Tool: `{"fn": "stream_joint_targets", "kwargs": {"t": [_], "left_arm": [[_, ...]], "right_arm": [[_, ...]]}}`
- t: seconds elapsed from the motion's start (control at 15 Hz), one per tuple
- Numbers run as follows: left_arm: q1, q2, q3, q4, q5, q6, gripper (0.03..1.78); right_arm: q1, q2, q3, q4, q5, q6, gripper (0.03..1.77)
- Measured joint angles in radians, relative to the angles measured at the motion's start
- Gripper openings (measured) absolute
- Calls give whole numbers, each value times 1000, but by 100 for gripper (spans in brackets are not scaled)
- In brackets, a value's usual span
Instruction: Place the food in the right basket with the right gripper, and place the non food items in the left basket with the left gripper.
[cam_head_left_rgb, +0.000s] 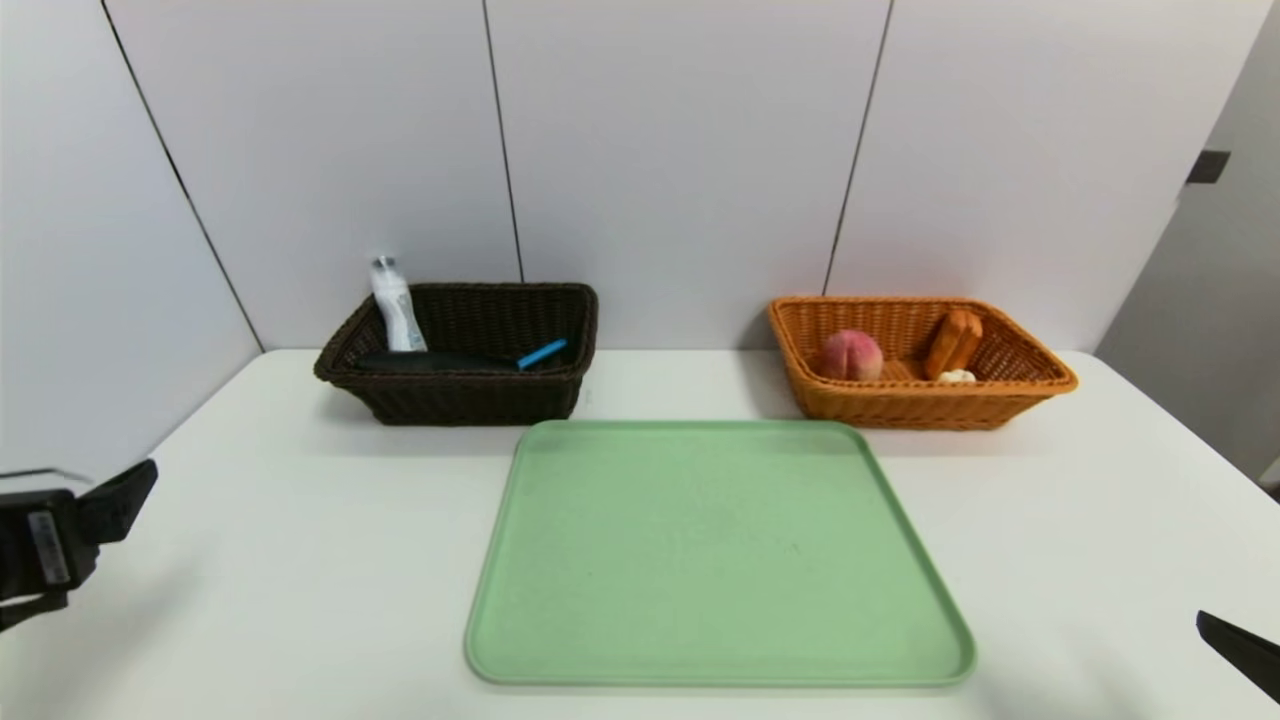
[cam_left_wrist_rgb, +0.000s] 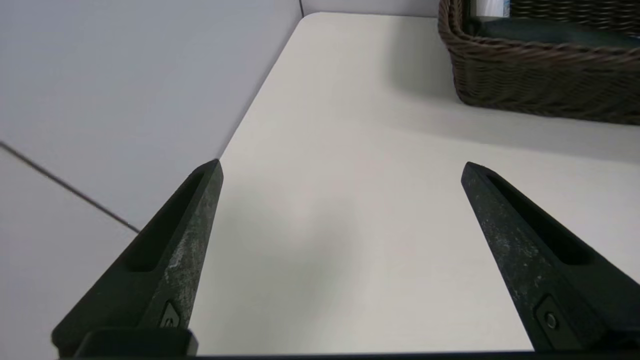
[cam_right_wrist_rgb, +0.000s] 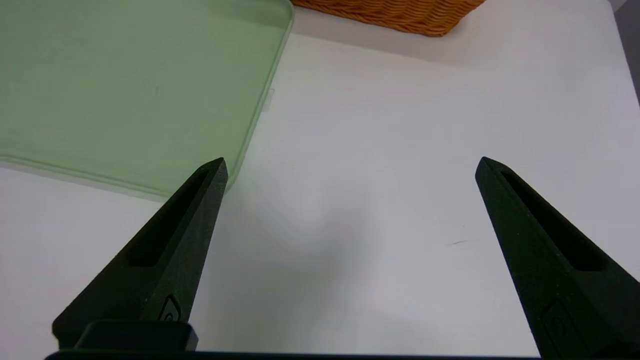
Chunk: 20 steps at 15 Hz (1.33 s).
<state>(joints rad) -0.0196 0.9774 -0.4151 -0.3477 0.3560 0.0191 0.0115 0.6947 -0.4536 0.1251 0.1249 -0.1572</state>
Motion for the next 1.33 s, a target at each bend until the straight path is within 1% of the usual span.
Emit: {"fn": "stream_joint_targets", "kwargs": {"t": [0.13, 0.27, 0.33, 0.47, 0.6, 0.8, 0.93, 1.13, 1.27, 1.33], "left_arm": [[29, -93, 123, -58, -63, 13, 169], [40, -177, 200, -81, -135, 14, 169], [43, -217, 228, -85, -161, 15, 169], [45, -291, 293, -86, -199, 11, 169], [45, -346, 340, -89, -218, 3, 169], [59, -430, 400, -117, -266, -13, 169], [78, -513, 411, -87, -306, -24, 169], [91, -648, 415, 32, -352, -45, 169], [93, -688, 415, 20, -361, -50, 169], [93, -702, 415, 21, -373, -49, 169]], "right_arm": [[-7, -42, 29, 8, 34, 0, 171], [-8, -85, 49, 14, 44, -1, 171], [-6, -108, 59, 16, 45, 0, 171], [-3, -153, 76, 23, 46, -1, 171], [1, -201, 87, 50, 46, -2, 171], [4, -283, 109, 90, 55, -2, 171], [5, -340, 126, 111, 58, -3, 171], [6, -415, 133, 159, 62, -3, 171], [7, -454, 141, 163, 69, -4, 171], [7, -469, 141, 163, 82, -3, 171]]}}
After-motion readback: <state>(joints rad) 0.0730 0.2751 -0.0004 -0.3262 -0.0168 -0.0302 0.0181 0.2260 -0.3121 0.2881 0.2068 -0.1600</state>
